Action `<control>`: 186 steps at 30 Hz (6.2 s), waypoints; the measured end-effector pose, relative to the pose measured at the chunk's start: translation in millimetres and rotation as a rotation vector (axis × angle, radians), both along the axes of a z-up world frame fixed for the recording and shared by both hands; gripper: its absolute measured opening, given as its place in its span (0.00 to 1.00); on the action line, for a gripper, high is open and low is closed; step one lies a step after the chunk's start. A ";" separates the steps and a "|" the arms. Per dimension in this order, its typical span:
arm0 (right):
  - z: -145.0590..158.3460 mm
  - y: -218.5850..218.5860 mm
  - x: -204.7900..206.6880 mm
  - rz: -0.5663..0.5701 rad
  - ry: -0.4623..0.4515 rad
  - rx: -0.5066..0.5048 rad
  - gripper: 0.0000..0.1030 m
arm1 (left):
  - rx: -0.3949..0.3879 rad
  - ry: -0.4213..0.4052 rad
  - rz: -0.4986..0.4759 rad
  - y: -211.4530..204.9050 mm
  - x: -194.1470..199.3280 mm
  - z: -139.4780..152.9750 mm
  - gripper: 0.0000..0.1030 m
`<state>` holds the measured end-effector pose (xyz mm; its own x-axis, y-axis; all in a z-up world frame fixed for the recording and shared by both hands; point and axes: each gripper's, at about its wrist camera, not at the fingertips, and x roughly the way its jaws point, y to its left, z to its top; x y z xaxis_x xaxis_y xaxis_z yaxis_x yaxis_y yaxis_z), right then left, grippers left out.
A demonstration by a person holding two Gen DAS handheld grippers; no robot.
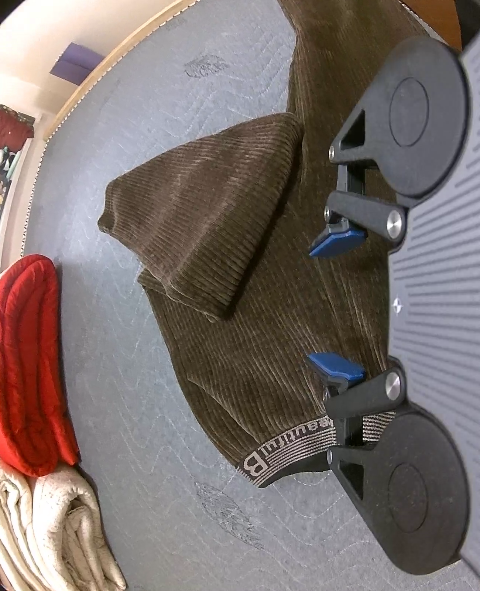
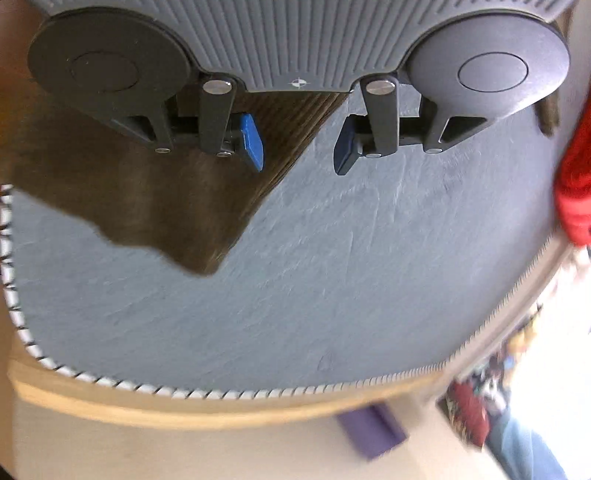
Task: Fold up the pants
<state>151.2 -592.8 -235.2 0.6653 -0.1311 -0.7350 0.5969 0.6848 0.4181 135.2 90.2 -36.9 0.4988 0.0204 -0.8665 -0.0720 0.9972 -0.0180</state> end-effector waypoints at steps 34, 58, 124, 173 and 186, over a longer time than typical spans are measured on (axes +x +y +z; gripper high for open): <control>135.9 117.7 -24.5 0.314 -0.290 -0.268 0.42 | 0.032 0.306 -0.074 87.8 -54.9 -67.1 0.08; 137.8 220.9 -18.0 0.646 -0.214 -0.265 0.47 | -0.125 0.355 -0.030 130.8 -80.8 -84.1 0.39; 97.1 384.4 72.8 1.107 -0.196 0.022 0.09 | 0.015 -0.046 0.232 48.4 17.4 15.5 0.58; 32.0 42.0 126.6 -0.216 -0.216 0.039 0.09 | -0.143 -0.091 -0.162 -65.7 77.6 -19.4 0.60; -20.3 -22.8 119.0 -0.263 -0.318 0.376 0.54 | -0.020 -0.044 -0.307 -115.7 107.6 -92.6 0.51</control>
